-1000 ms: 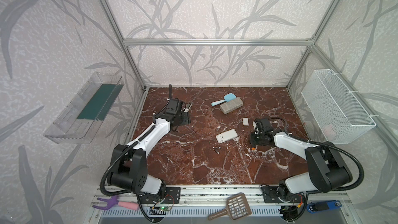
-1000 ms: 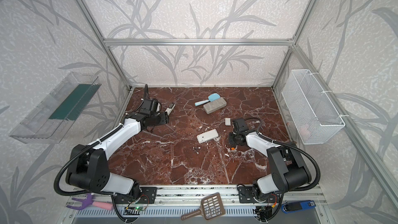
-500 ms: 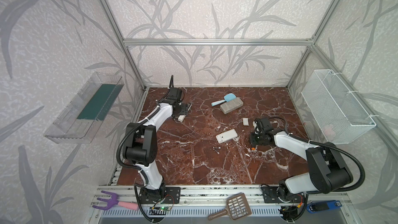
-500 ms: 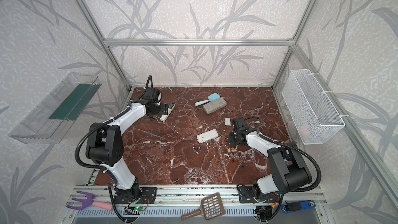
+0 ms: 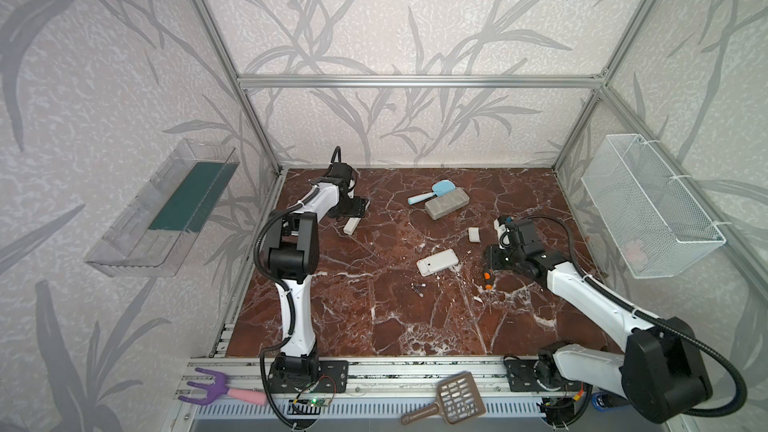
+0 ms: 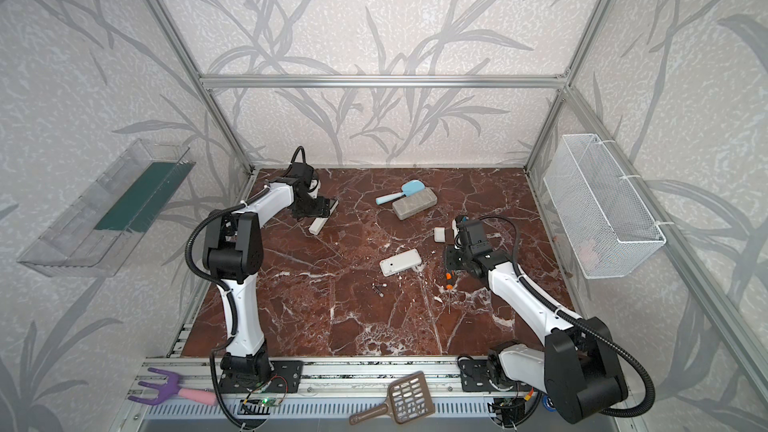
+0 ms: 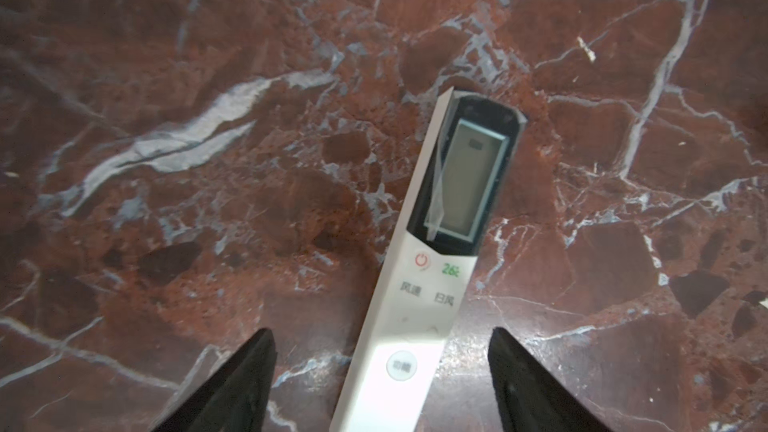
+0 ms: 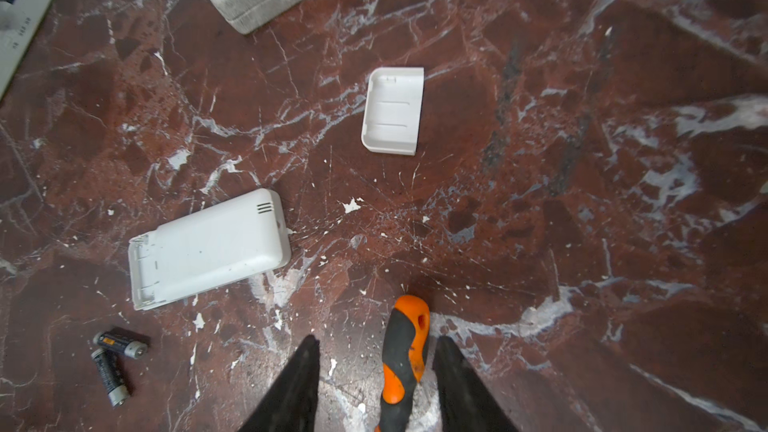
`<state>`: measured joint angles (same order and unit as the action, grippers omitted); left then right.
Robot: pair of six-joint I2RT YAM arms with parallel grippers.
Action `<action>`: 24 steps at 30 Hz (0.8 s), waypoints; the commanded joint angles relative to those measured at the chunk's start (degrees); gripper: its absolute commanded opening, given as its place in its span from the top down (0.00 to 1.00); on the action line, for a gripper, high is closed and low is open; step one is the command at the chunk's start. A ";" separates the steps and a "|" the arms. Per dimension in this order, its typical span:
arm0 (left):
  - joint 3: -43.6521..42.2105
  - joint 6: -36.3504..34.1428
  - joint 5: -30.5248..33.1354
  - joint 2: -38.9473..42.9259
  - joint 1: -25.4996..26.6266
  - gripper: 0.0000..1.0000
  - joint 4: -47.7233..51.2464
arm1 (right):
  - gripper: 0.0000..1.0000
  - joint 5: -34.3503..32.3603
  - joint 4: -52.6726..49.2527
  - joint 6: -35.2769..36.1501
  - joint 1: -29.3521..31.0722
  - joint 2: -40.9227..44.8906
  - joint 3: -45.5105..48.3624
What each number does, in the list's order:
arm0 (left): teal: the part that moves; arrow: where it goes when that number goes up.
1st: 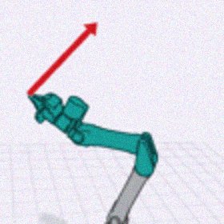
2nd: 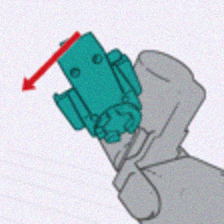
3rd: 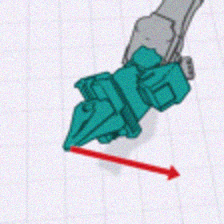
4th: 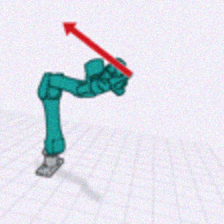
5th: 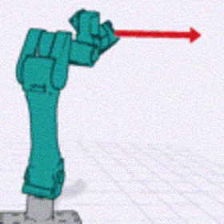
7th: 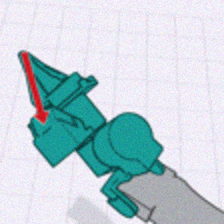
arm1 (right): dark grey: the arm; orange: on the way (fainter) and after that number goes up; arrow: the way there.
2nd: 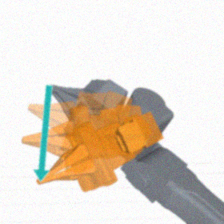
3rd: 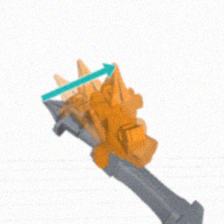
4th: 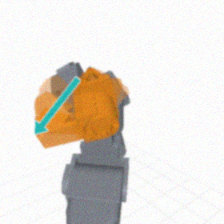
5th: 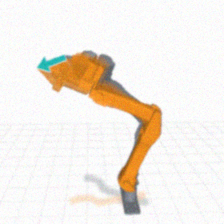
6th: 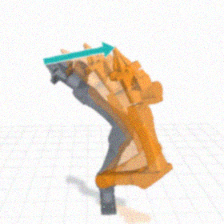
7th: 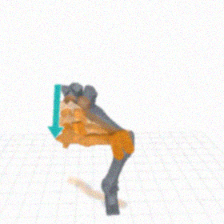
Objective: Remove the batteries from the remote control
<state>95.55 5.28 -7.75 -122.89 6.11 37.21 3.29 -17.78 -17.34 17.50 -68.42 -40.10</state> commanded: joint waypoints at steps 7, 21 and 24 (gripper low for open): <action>2.71 -0.45 -4.49 -3.58 0.09 0.26 3.93 | 0.53 -0.87 2.62 -0.65 -0.27 6.82 0.51; 0.27 3.19 -5.24 -0.97 0.13 0.60 3.59 | 0.53 0.64 1.74 -3.66 -0.14 13.68 1.38; -0.27 4.40 -6.32 -0.41 0.14 0.67 3.55 | 0.53 1.67 1.26 -5.05 -0.08 15.27 1.75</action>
<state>96.57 8.71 -12.69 -125.45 6.15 39.62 3.68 -15.75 -20.58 17.50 -55.11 -39.00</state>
